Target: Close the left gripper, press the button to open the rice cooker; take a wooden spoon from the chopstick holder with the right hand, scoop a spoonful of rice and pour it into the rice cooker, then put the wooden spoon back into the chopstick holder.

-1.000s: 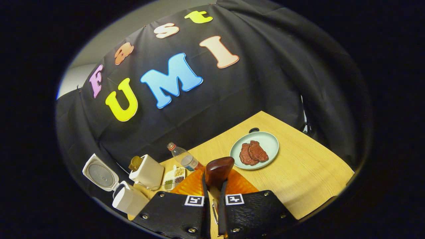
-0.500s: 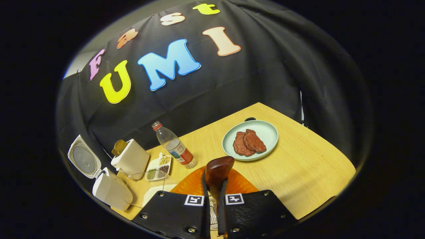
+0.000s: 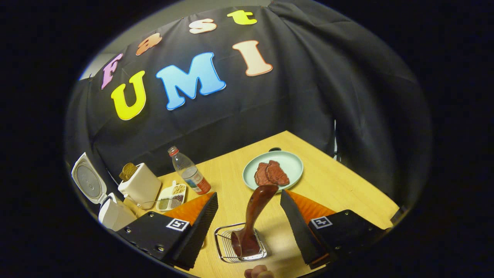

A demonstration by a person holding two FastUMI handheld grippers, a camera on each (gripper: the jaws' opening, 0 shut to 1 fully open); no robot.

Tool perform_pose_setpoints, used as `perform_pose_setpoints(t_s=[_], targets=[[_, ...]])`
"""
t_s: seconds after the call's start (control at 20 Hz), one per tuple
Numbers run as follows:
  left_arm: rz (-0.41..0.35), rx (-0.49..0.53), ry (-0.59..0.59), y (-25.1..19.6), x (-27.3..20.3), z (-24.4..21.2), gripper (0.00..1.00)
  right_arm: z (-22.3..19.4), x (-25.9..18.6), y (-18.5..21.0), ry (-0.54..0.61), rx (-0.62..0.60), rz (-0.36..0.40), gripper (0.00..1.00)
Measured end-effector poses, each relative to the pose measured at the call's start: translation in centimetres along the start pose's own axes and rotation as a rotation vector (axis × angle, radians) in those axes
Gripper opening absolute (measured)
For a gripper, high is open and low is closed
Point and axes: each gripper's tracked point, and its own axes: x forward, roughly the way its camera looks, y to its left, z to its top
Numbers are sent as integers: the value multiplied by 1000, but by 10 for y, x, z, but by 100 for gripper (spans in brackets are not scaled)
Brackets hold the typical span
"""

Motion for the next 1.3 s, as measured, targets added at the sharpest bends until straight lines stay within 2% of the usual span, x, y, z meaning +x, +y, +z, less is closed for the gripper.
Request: perform_pose_setpoints(t_s=[0.25, 0.55, 0.65, 0.75, 0.9, 1.1, 1.15, 1.2, 1.3], targets=[[-15, -14, -7, 3, 14, 9, 93, 63, -45, 0, -122, -126, 0, 98], [22, -59, -34, 37, 29, 44, 96, 118, -90, 37, -241, -221, 73, 98], [62, -66, -49, 62, 34, 59, 94, 125, -98, 53, -260, -246, 104, 98], [119, -60, -60, 96, 40, 74, 96, 127, -103, 73, -266, -255, 144, 98], [152, -87, -70, 132, 54, 96, 96, 132, -110, 98, -288, -272, 194, 98], [223, -19, -96, 183, 71, 125, 94, 128, -124, 127, -283, -296, 268, 97], [241, -3, -93, 194, 77, 129, 96, 127, -127, 131, -277, -298, 278, 94], [261, 2, -84, 206, 85, 131, 95, 126, -127, 133, -270, -301, 281, 98], [315, -10, -74, 241, 101, 138, 95, 118, -127, 139, -250, -310, 301, 98]])
